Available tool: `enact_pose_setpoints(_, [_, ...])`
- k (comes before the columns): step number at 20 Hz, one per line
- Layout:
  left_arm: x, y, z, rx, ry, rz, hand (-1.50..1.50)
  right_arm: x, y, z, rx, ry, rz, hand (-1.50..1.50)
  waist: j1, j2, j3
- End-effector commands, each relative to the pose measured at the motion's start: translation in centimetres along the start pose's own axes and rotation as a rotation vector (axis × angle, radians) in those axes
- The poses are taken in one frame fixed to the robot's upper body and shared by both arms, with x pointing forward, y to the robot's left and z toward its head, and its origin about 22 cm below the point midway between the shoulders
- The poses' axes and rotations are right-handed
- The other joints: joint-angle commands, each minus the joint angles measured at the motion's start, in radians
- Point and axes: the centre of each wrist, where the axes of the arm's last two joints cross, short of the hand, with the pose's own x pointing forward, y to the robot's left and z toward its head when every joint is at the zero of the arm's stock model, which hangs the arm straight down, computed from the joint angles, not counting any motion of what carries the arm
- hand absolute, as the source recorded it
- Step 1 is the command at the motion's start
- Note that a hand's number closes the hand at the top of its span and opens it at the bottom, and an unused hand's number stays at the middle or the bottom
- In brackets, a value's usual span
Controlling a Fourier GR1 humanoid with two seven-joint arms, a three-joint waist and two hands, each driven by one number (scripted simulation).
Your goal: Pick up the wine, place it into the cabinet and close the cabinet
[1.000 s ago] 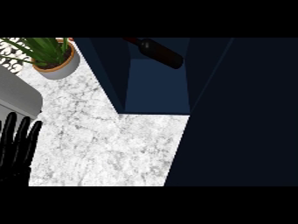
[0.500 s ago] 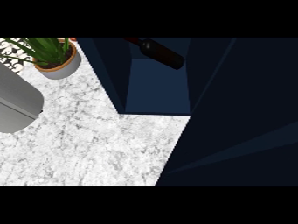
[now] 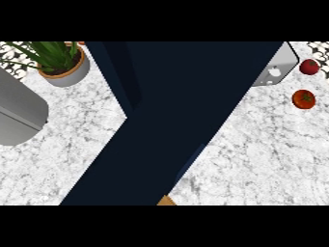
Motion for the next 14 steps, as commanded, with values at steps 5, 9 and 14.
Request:
enact_pose_setpoints(5, [2.9,1.6,-0.8,-0.031,0.004,0.014,-1.5,0.3,-0.5,-8.4,-0.104,0.017,0.028,1.5,0.011,0.003,0.001])
enact_pose_setpoints(9, [2.5,1.0,-0.2,-0.042,0.017,0.03,-1.5,-0.2,-3.0,-12.1,-0.134,0.025,0.054,1.5,0.004,0.005,0.002])
enact_pose_setpoints(14, [2.9,0.8,-1.5,-0.044,0.01,0.027,-1.5,-1.2,-5.6,-15.7,-0.173,0.038,0.102,1.5,-0.009,0.008,0.002])
